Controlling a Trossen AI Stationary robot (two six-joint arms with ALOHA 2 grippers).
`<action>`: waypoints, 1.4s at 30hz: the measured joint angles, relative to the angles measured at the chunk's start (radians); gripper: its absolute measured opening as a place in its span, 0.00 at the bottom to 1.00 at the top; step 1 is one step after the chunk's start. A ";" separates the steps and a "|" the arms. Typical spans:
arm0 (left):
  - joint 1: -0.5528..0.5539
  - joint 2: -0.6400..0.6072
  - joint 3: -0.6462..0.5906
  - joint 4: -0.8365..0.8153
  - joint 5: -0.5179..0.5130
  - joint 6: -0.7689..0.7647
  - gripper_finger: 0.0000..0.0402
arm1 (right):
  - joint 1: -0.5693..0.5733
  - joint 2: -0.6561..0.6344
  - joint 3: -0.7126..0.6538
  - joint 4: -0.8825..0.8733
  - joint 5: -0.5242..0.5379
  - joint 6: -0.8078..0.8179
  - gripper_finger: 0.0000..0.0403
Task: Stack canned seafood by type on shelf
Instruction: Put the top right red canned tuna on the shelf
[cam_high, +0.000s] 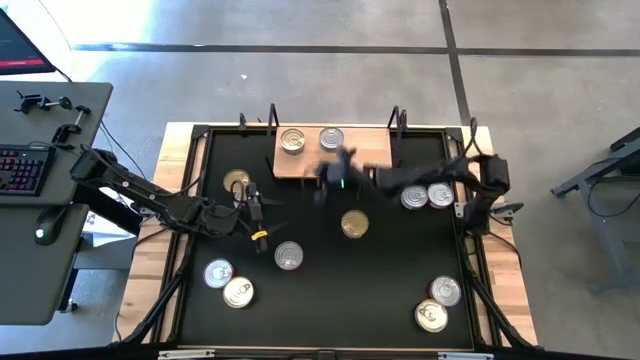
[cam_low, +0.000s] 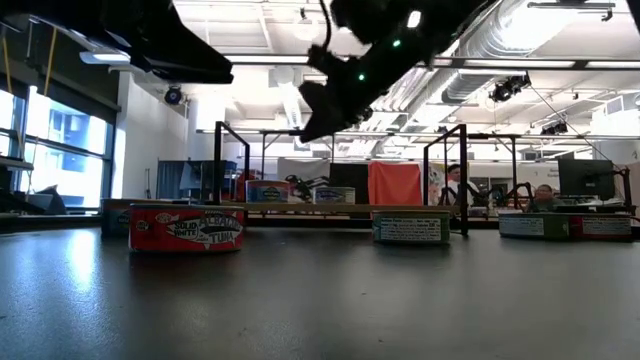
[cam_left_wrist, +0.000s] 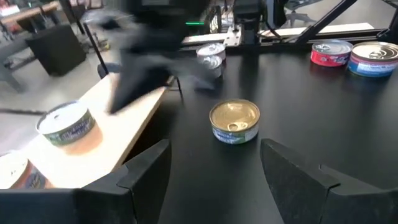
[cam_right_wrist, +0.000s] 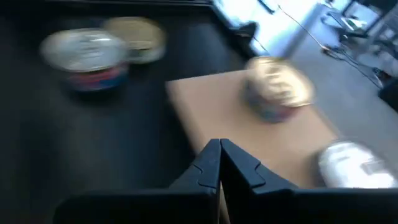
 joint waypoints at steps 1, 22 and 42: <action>0.000 0.002 0.000 -0.004 0.000 -0.011 0.59 | 0.058 0.000 -0.026 0.034 0.045 0.019 0.00; 0.002 0.172 -0.020 0.321 0.003 0.089 0.59 | 0.755 -0.048 0.271 -1.290 0.512 1.166 0.21; 0.009 0.197 -0.020 0.398 0.005 0.173 0.59 | 0.598 -0.428 -0.320 -1.330 0.231 1.431 0.32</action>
